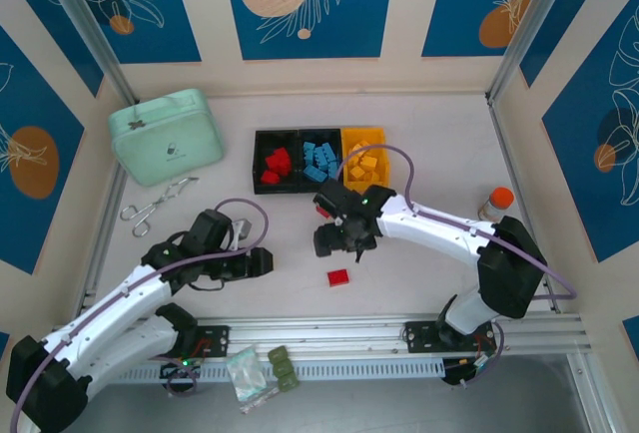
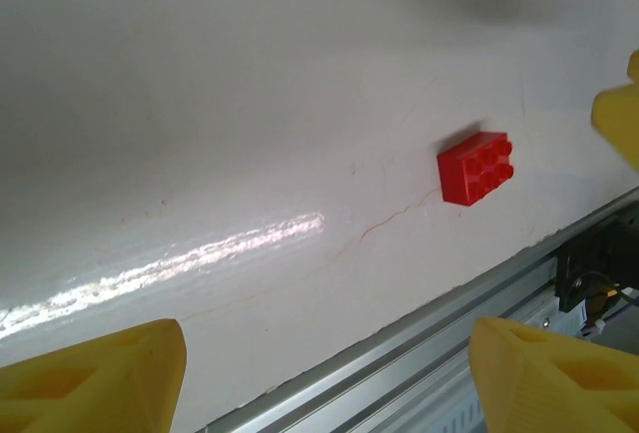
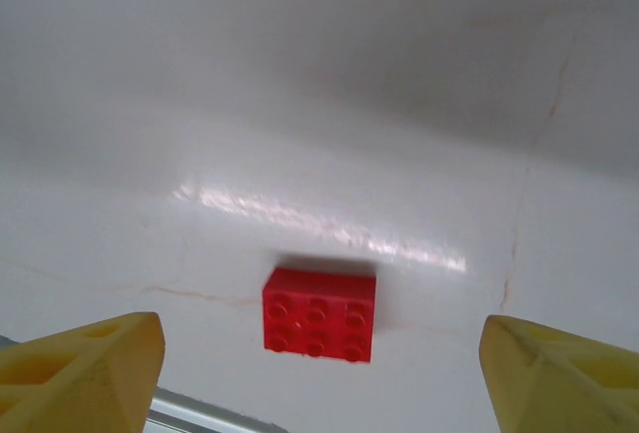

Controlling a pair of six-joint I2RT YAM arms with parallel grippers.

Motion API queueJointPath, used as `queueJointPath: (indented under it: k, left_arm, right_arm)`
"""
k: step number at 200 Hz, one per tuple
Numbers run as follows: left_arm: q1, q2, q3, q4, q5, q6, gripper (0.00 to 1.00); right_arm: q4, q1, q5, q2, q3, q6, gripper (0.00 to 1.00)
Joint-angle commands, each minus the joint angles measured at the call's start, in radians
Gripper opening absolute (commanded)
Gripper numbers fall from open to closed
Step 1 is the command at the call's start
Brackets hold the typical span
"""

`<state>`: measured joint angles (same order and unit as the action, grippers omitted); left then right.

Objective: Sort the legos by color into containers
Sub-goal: Pick up the lego from the center of the table.

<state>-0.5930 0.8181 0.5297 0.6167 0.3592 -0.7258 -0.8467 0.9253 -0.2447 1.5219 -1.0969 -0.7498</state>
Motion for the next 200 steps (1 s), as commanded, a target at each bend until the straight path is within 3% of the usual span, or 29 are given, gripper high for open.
queueJointPath:
  k: [1, 105, 171, 200]
  left_arm:
    - [0.003, -0.011, -0.023, 0.008, 0.031, -0.004, 0.74]
    - [0.003, -0.022, -0.053, -0.003, 0.015, -0.027, 0.74]
    - [0.003, -0.034, -0.078, -0.018, 0.011, -0.046, 0.73]
    - [0.003, -0.036, -0.080, -0.032, 0.013, -0.057, 0.73]
  right_arm:
    - [-0.025, 0.041, -0.014, -0.017, 0.045, -0.116, 0.85]
    - [0.060, 0.112, 0.038, 0.173, 0.069, -0.172, 0.84]
    - [0.051, 0.112, 0.036, 0.194, 0.056, -0.154, 0.52]
    - [0.012, 0.111, 0.015, 0.174, 0.035, -0.141, 0.46]
